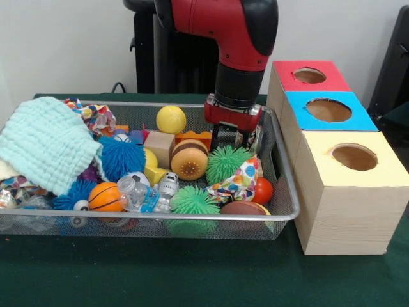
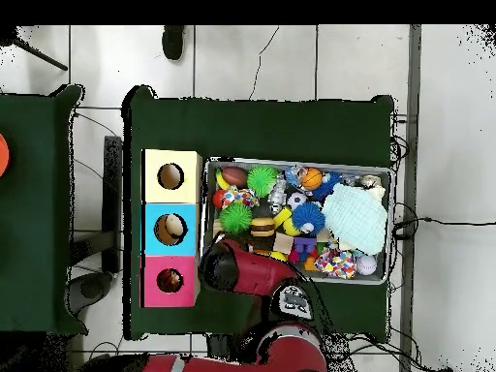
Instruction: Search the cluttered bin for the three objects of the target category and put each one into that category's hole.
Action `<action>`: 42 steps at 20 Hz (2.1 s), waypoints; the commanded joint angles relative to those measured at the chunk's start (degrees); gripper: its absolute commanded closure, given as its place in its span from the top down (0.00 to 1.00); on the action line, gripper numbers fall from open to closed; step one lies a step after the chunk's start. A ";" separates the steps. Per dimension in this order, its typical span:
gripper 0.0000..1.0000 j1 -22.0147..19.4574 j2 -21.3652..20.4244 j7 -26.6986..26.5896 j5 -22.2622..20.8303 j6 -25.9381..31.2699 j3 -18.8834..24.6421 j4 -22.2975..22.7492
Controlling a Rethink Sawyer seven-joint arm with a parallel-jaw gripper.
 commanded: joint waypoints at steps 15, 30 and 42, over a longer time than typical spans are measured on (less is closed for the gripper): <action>1.00 0.70 -8.23 6.66 -2.19 11.83 3.74 0.89; 1.00 3.40 -14.11 7.51 0.45 20.04 5.18 -3.96; 1.00 6.90 -7.73 7.26 -0.04 17.48 3.94 -14.70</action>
